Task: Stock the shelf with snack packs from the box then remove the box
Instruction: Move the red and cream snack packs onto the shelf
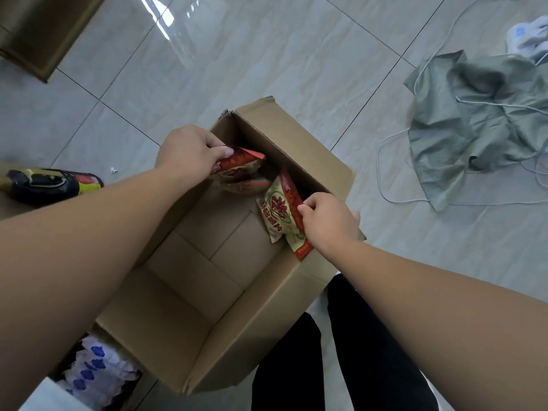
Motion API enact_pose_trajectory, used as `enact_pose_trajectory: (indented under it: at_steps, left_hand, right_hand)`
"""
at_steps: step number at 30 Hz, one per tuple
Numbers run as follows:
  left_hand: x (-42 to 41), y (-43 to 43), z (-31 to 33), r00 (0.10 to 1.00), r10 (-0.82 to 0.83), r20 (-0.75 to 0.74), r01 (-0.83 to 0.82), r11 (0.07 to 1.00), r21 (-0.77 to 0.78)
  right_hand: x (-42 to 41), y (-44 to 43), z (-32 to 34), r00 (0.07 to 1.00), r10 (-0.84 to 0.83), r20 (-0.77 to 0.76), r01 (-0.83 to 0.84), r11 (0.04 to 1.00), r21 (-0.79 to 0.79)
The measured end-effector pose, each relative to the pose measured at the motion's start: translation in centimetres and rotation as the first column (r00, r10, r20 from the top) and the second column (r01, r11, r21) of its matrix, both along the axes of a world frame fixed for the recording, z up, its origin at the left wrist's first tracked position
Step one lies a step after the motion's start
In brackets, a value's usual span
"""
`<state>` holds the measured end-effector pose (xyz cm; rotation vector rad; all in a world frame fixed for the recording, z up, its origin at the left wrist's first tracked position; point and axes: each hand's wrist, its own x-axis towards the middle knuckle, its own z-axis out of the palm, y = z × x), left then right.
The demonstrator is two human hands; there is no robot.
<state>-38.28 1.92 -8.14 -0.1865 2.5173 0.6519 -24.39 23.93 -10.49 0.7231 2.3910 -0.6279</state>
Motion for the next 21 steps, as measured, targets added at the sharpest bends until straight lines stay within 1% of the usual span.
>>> enact_pose_trajectory:
  at_steps: [5, 9, 12, 16, 18, 21]
  left_hand:
    - [0.3, -0.7, 2.4, 1.0, -0.003, -0.02, 0.002, 0.999, -0.042]
    - [1.3, -1.2, 4.9, 1.0, 0.019, -0.023, -0.02, 0.999, -0.044]
    - [2.1, -1.6, 6.8, 0.998, 0.055, -0.028, -0.056, 0.997, -0.054]
    - [3.2, -1.6, 9.8, 0.995, 0.088, -0.049, -0.089, 0.995, -0.034]
    - [3.7, -1.6, 11.4, 0.993, 0.107, -0.057, -0.109, 0.994, -0.027]
    - [4.4, -1.5, 14.4, 0.987, 0.147, -0.07, -0.147, 0.989, 0.003]
  right_hand:
    - [0.7, 0.8, 2.0, 0.989, -0.068, -0.129, 0.064, 0.997, -0.036]
    - [0.6, 1.1, 4.1, 0.984, -0.081, -0.161, 0.062, 0.991, -0.118]
    - [0.1, 1.5, 5.9, 0.966, -0.125, -0.225, 0.074, 0.972, -0.223]
    - [-0.9, 2.0, 8.7, 0.937, -0.214, -0.275, 0.103, 0.924, -0.368]
    - [-1.6, 2.2, 10.2, 0.919, -0.256, -0.3, 0.116, 0.903, -0.414]
    - [-2.7, 2.6, 13.2, 0.911, -0.261, -0.32, 0.087, 0.879, -0.469]
